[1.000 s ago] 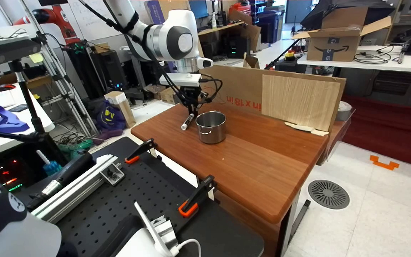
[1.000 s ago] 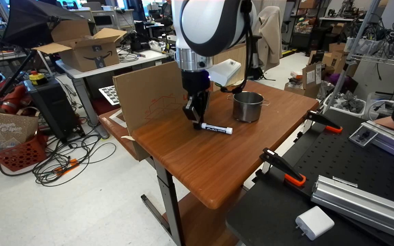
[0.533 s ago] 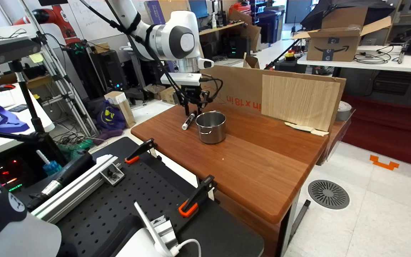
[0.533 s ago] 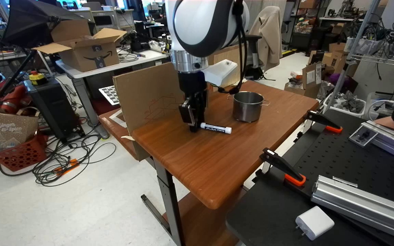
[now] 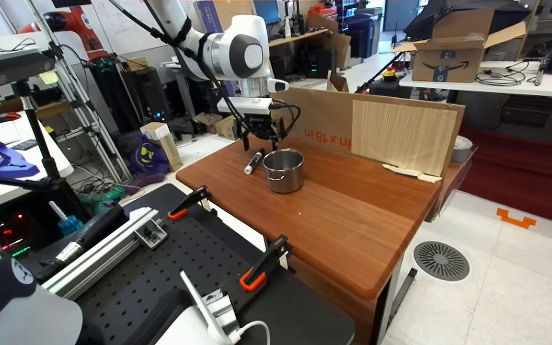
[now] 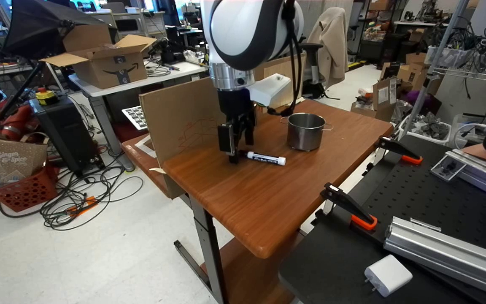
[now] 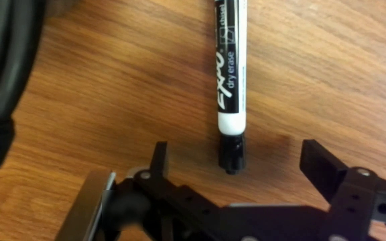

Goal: Put the marker in the pot on the table

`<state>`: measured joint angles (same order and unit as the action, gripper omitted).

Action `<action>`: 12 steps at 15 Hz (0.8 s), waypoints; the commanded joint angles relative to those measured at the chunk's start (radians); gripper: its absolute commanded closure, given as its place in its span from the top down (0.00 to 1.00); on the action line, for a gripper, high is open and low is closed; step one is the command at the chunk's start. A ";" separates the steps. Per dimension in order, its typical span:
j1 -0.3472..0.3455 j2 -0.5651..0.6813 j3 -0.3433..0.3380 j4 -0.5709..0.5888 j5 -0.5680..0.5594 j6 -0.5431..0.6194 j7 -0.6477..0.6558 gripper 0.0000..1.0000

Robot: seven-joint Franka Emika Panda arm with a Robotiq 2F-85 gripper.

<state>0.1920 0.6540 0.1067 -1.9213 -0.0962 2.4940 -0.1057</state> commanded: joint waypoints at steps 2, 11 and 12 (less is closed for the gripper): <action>0.009 -0.036 0.004 -0.007 -0.020 -0.020 0.008 1.00; 0.004 -0.136 0.035 -0.066 -0.003 0.015 0.001 1.00; 0.004 -0.135 0.035 -0.070 -0.003 0.018 0.001 1.00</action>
